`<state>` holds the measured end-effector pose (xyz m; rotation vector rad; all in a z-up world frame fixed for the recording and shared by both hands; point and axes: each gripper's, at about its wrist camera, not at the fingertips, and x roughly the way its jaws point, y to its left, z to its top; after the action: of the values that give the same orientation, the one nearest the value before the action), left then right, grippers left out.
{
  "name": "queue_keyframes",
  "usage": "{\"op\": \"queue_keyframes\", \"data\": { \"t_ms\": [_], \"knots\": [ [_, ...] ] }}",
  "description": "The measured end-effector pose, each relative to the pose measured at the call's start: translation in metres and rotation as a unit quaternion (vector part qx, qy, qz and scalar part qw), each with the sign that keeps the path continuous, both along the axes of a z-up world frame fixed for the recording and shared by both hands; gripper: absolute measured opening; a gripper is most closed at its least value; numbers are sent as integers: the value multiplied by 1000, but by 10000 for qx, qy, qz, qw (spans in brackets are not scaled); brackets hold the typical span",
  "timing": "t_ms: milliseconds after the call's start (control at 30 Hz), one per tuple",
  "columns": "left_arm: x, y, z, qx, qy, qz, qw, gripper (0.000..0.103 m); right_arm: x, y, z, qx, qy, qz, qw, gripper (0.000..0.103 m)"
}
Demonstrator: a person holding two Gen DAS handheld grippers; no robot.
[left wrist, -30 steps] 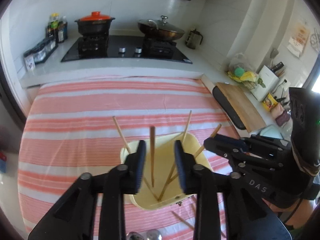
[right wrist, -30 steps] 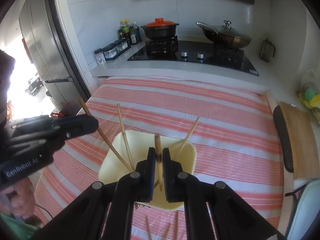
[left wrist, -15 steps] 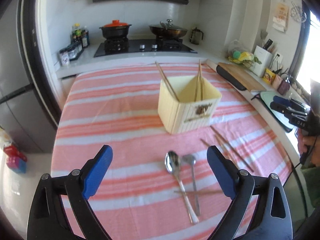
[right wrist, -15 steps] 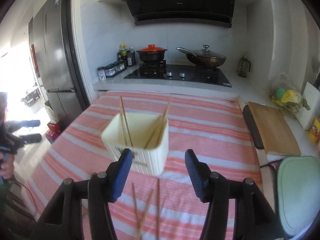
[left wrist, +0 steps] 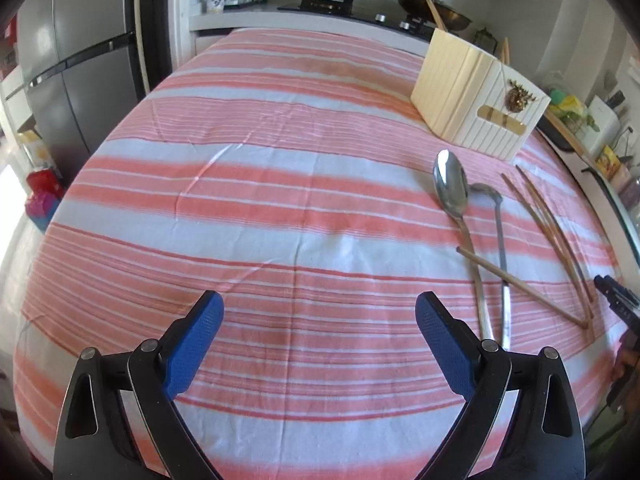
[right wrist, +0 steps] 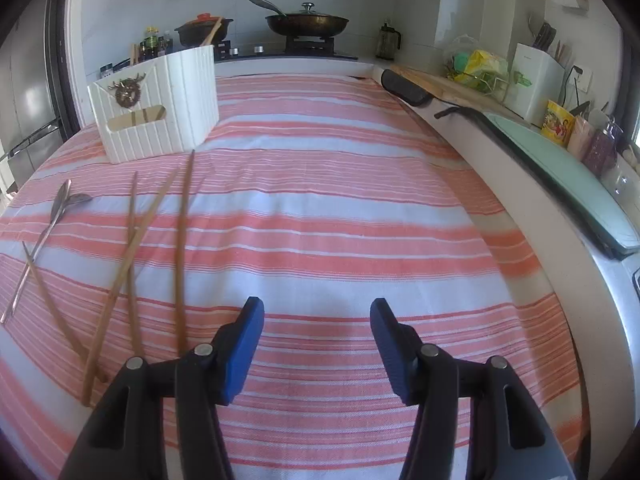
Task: Organize utensils
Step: 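Move both open grippers back down toward the spoons and chopsticks on the cloth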
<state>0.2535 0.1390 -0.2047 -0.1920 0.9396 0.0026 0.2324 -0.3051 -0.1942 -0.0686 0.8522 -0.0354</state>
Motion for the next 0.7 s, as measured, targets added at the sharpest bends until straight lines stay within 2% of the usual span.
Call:
{"op": "queue_keyframes", "data": {
  "t_ms": [67, 167, 400, 700],
  "knots": [
    [1, 0, -3, 120, -99, 71, 9999, 97, 2, -3, 0, 139, 5, -2, 9999, 56],
    [0, 1, -4, 61, -143, 83, 9998, 98, 4, -5, -2, 273, 26, -19, 9996, 57],
    [-6, 9, -4, -198, -282, 51, 9994, 101, 4, -3, -3, 243, 1, -43, 9997, 57],
    [-8, 12, -4, -323, -329, 39, 9989, 102, 4, -5, -3, 286, 4, -44, 9996, 58]
  ]
}}
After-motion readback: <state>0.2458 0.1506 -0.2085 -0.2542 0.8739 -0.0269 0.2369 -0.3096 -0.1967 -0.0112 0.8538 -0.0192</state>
